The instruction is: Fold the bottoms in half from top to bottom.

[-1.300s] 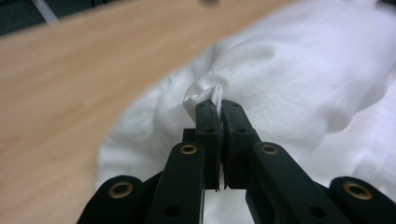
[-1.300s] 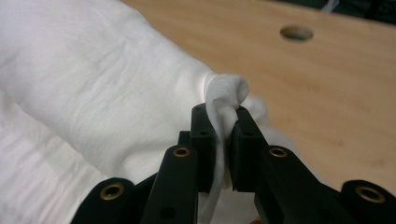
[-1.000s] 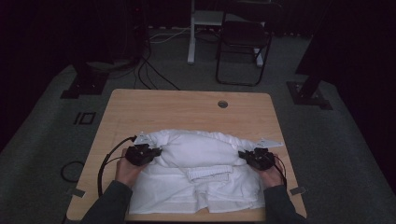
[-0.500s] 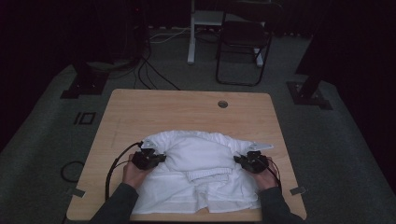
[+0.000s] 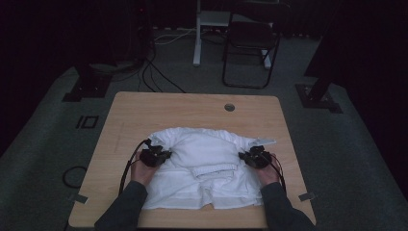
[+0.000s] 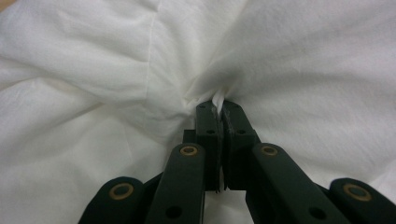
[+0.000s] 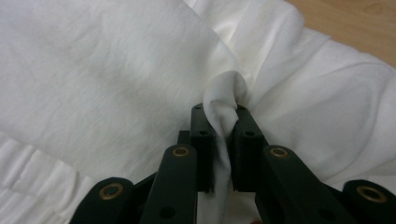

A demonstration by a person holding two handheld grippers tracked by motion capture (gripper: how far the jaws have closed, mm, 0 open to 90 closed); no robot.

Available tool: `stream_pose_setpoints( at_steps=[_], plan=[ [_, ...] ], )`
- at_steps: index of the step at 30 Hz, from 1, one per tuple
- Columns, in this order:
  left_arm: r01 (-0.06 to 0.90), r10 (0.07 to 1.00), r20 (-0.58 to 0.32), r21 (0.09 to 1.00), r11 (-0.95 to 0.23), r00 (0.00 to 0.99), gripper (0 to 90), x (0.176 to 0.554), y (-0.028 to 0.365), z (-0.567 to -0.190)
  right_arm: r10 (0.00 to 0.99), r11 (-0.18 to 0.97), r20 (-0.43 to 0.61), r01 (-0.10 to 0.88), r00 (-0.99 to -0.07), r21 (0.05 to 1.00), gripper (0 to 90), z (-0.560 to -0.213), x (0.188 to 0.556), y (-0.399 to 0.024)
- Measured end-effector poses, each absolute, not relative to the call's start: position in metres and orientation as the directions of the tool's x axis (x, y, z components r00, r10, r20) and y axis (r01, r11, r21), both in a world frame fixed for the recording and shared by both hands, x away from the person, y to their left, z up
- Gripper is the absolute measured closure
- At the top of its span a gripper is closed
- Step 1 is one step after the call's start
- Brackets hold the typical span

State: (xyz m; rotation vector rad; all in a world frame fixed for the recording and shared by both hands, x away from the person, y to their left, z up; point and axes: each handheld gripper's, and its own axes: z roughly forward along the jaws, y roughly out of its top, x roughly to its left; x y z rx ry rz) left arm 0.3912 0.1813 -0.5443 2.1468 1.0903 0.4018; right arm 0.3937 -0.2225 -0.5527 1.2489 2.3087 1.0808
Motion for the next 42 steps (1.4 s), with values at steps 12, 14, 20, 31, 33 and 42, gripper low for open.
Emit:
stream_pose_setpoints(
  at_steps=[12,14,20,31,33,42],
  plan=[
    [0.634,0.851,-0.053,0.691,-0.347,0.523,87.3,0.415,0.184,-0.542,0.844,0.331,0.073,0.622,-0.532,0.710,81.6,-0.547,0.447,-0.205],
    [0.649,0.862,-0.031,0.673,-0.356,0.506,87.2,0.427,0.180,-0.539,0.852,0.315,0.082,0.631,-0.518,0.708,81.6,-0.546,0.456,-0.203],
    [0.679,0.884,-0.068,0.668,-0.304,0.462,87.2,0.451,0.180,-0.535,0.861,0.270,0.122,0.648,-0.493,0.712,81.6,-0.547,0.464,-0.205],
    [0.414,0.843,-0.217,0.910,-0.007,0.493,87.8,0.385,0.225,-0.456,0.853,0.143,0.138,0.479,-0.504,0.866,82.3,-0.492,0.425,-0.245],
    [0.385,0.839,-0.235,0.922,0.032,0.492,88.0,0.375,0.231,-0.450,0.849,0.120,0.142,0.446,-0.509,0.887,82.5,-0.484,0.418,-0.251],
    [0.464,0.805,-0.205,0.881,-0.097,0.557,83.8,0.355,0.236,-0.473,0.795,0.185,0.118,0.423,-0.595,0.887,77.9,-0.488,0.365,-0.257]
  ],
)
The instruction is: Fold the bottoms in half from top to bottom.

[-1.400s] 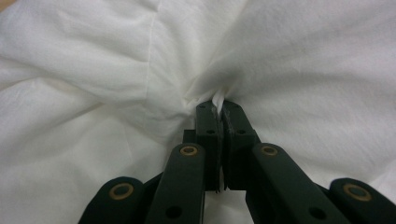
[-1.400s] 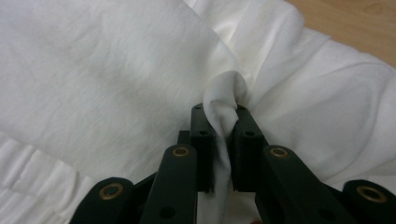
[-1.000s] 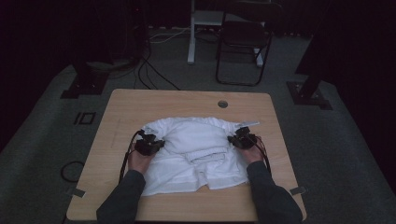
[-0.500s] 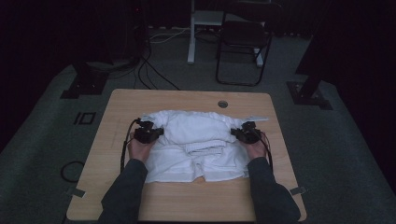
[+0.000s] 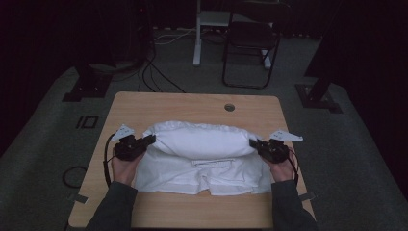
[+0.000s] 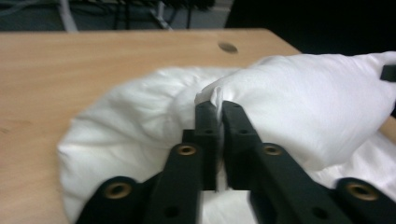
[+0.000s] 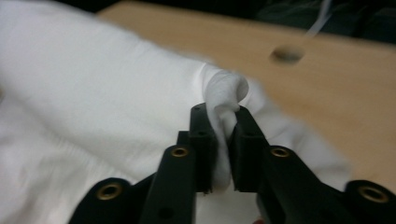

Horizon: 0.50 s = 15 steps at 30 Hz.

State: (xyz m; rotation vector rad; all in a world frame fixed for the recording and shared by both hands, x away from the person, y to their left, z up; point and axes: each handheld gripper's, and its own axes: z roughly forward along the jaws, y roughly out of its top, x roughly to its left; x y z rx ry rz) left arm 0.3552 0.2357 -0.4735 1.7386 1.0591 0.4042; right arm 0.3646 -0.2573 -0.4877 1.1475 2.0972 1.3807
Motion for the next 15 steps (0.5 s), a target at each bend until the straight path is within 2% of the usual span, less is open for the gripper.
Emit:
stream_pose_setpoints(
  at_steps=[1,2,3,5,7,9,12,13,14,15],
  plan=[
    [0.458,0.814,-0.183,0.882,-0.112,0.551,76.0,0.356,0.234,-0.473,0.781,0.212,0.112,0.430,-0.614,0.878,71.9,-0.492,0.362,-0.257],
    [0.448,0.819,-0.176,0.887,-0.108,0.545,66.4,0.356,0.232,-0.472,0.777,0.237,0.092,0.424,-0.623,0.874,61.5,-0.495,0.360,-0.256],
    [0.439,0.825,-0.171,0.892,-0.103,0.539,54.3,0.357,0.230,-0.470,0.786,0.215,0.090,0.408,-0.611,0.887,46.0,-0.493,0.360,-0.257],
    [0.435,0.832,-0.146,0.892,-0.123,0.534,54.2,0.361,0.224,-0.465,0.789,0.190,0.101,0.398,-0.606,0.898,43.0,-0.489,0.360,-0.258],
    [0.446,0.829,-0.133,0.883,-0.150,0.543,54.4,0.368,0.212,-0.464,0.796,0.163,0.101,0.373,-0.597,0.913,41.8,-0.478,0.362,-0.256],
    [0.459,0.825,-0.128,0.872,-0.171,0.551,54.4,0.376,0.199,-0.466,0.802,0.169,0.078,0.350,-0.592,0.921,45.0,-0.469,0.366,-0.249],
    [0.483,0.812,-0.121,0.849,-0.213,0.571,56.7,0.388,0.178,-0.471,0.814,0.220,0.024,0.346,-0.581,0.912,52.7,-0.465,0.376,-0.227],
    [0.483,0.812,-0.121,0.849,-0.213,0.571,58.2,0.388,0.178,-0.471,0.814,0.220,0.024,0.346,-0.581,0.912,52.7,-0.465,0.376,-0.227],
    [0.494,0.793,-0.111,0.830,-0.257,0.599,58.2,0.394,0.160,-0.478,0.816,0.240,0.005,0.347,-0.578,0.907,54.2,-0.466,0.380,-0.219],
    [0.496,0.789,-0.099,0.822,-0.278,0.607,59.3,0.396,0.152,-0.481,0.817,0.280,-0.012,0.377,-0.577,0.883,56.1,-0.471,0.392,-0.202]
  ],
)
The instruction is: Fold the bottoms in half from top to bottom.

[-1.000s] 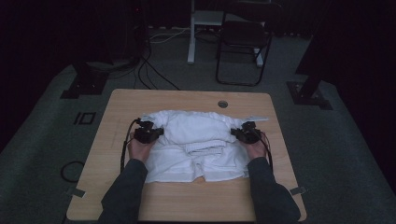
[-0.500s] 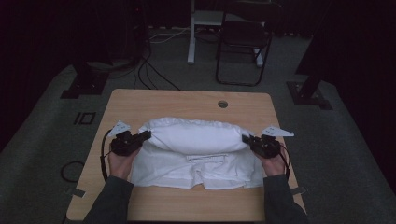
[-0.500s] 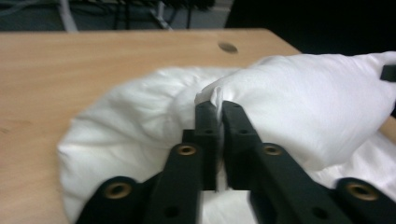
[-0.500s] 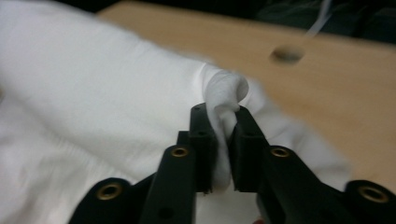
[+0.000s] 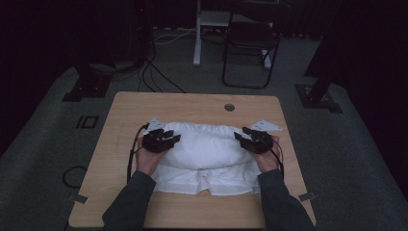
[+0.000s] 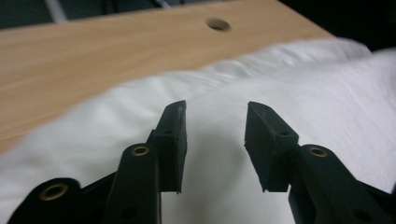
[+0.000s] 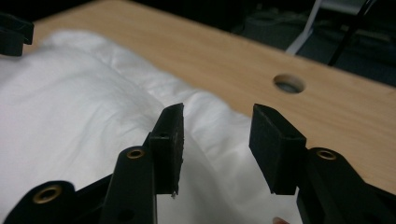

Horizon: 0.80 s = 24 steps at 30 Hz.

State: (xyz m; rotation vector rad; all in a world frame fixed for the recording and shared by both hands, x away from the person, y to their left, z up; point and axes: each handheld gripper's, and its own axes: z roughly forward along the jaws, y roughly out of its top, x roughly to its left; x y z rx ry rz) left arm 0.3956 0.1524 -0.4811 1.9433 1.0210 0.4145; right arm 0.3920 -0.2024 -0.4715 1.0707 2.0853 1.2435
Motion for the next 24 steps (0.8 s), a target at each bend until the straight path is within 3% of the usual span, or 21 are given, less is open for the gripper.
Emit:
stream_pose_setpoints(
  at_steps=[4,7,16,24],
  plan=[
    [0.518,0.781,-0.074,0.786,-0.337,0.621,58.8,0.396,0.136,-0.498,0.828,0.341,-0.029,0.463,-0.560,0.818,61.2,-0.491,0.405,-0.182],
    [0.541,0.779,-0.094,0.771,-0.337,0.620,56.7,0.390,0.140,-0.510,0.828,0.345,0.001,0.510,-0.561,0.788,62.8,-0.511,0.393,-0.181],
    [0.569,0.800,-0.044,0.726,-0.386,0.598,55.2,0.373,0.155,-0.534,0.827,0.342,0.018,0.528,-0.562,0.777,62.0,-0.533,0.364,-0.189],
    [0.568,0.820,0.011,0.716,-0.407,0.573,55.1,0.373,0.152,-0.548,0.825,0.358,0.024,0.555,-0.565,0.751,60.7,-0.551,0.365,-0.185]
  ],
)
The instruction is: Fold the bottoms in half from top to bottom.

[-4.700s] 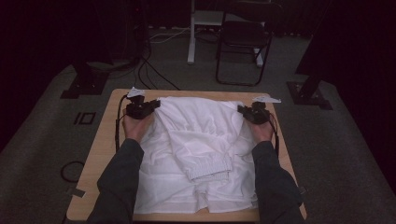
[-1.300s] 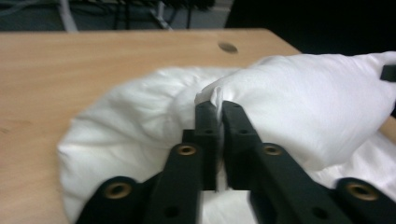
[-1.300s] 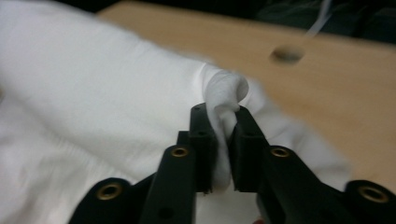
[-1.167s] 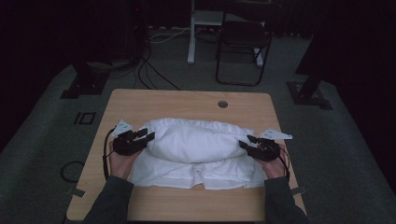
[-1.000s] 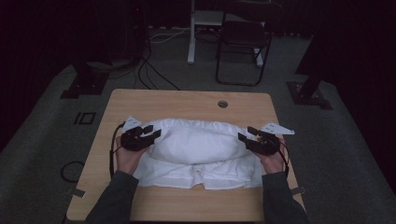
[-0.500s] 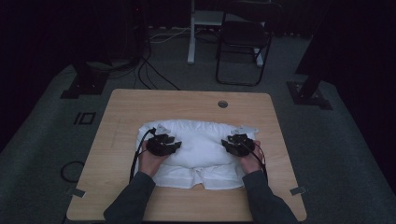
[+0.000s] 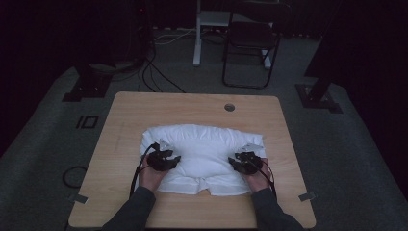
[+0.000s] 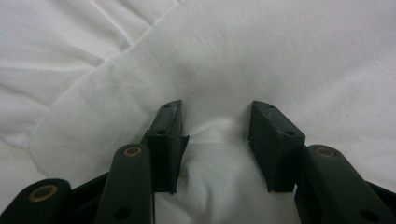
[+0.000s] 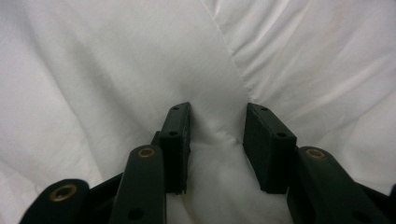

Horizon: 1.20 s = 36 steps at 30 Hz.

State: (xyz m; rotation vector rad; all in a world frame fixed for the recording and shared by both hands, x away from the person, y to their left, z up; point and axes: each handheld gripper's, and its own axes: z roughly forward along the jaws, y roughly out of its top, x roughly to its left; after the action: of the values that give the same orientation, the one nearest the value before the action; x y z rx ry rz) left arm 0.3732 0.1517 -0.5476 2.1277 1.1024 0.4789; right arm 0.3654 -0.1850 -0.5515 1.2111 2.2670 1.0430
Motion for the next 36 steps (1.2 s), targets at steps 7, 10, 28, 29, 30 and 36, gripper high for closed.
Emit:
stream_pose_setpoints(
  at_steps=[7,10,28,29,30,36],
  plan=[
    [0.577,0.841,-0.003,0.730,-0.368,0.541,55.1,0.383,0.163,-0.550,0.809,0.316,0.093,0.563,-0.581,0.764,60.7,-0.557,0.380,-0.183],
    [0.581,0.850,-0.013,0.736,-0.349,0.527,55.1,0.388,0.168,-0.550,0.813,0.297,0.104,0.561,-0.573,0.773,60.8,-0.558,0.384,-0.178],
    [0.609,0.942,-0.106,0.784,-0.118,0.319,17.9,0.408,0.216,-0.520,0.806,0.306,0.103,0.559,-0.584,0.771,61.0,-0.558,0.398,-0.165],
    [0.614,0.950,-0.107,0.782,-0.102,0.295,16.7,0.409,0.222,-0.521,0.804,0.309,0.100,0.557,-0.586,0.771,61.1,-0.558,0.398,-0.166],
    [0.622,0.956,-0.105,0.778,-0.094,0.275,15.5,0.410,0.226,-0.522,0.804,0.309,0.101,0.557,-0.586,0.771,61.3,-0.558,0.398,-0.166],
    [0.682,0.982,-0.071,0.728,-0.069,0.175,10.4,0.416,0.249,-0.537,0.800,0.307,0.108,0.557,-0.590,0.772,61.4,-0.558,0.399,-0.168]
  ],
)
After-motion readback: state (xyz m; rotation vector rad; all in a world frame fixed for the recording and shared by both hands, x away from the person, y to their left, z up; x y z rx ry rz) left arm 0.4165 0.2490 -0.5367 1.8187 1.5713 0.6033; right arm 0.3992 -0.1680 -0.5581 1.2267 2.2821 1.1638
